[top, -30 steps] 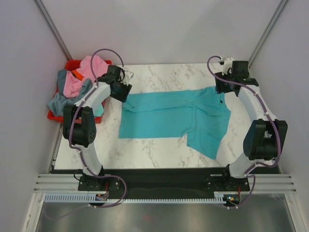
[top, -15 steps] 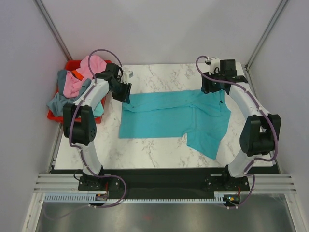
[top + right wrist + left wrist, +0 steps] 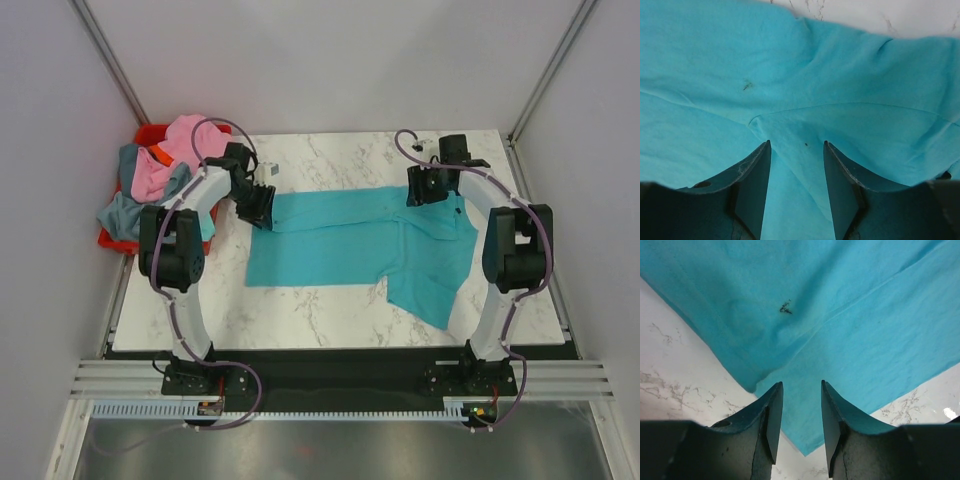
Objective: Fold and stack the t-shirts
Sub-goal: Fold the tshirt
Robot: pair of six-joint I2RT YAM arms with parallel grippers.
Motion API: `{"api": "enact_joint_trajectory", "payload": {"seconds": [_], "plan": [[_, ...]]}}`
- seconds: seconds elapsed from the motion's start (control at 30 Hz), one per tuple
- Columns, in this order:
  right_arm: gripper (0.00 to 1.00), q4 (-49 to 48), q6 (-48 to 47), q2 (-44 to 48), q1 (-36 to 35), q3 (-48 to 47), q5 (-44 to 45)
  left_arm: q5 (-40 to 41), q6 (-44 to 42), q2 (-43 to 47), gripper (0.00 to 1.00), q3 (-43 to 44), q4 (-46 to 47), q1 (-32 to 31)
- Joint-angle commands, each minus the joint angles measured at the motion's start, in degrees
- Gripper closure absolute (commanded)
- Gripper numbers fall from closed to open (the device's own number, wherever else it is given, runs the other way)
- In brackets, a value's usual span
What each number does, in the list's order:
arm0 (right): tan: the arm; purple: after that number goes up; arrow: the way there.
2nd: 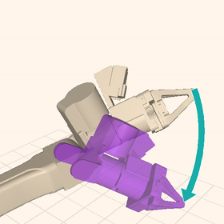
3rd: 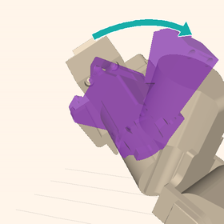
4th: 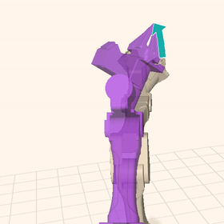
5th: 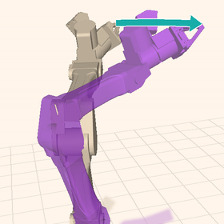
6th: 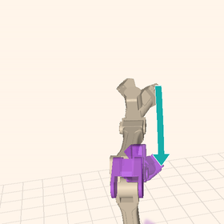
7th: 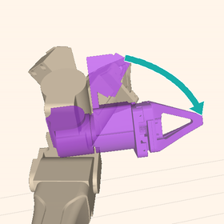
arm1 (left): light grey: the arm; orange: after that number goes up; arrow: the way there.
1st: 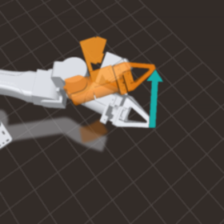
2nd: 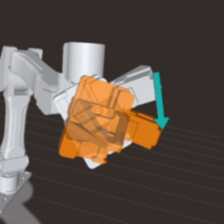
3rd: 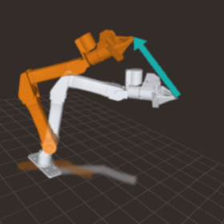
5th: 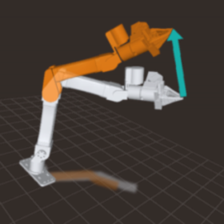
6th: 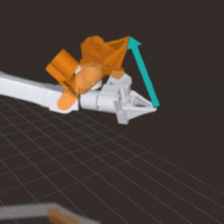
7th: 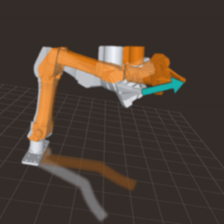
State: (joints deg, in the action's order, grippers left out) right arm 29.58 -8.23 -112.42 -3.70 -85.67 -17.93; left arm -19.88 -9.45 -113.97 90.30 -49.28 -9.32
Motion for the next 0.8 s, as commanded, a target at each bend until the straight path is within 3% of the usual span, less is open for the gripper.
{"api": "enact_joint_trajectory", "payload": {"seconds": [0.0,0.23,0.6,0.77], "plan": [[0.46,-1.81,0.06,-1.48,-0.25,-3.10,-1.23,-1.91,1.19,-3.00,0.57,2.86,-0.73,0.36],[0.47,-2.77,-0.12,-4.21,-0.25,-3.36,-0.53,-0.08,-0.12,-6.70,0.58,9.27,-2.22,0.44],[0.48,-4.01,0.76,-5.88,-0.16,-4.07,0.53,11.78,-1.80,-4.94,0.58,5.41,-3.28,2.46],[0.48,-3.92,1.02,-5.88,0.10,-3.98,1.23,13.46,-2.59,-1.70,0.58,4.71,-4.42,2.91]]}}
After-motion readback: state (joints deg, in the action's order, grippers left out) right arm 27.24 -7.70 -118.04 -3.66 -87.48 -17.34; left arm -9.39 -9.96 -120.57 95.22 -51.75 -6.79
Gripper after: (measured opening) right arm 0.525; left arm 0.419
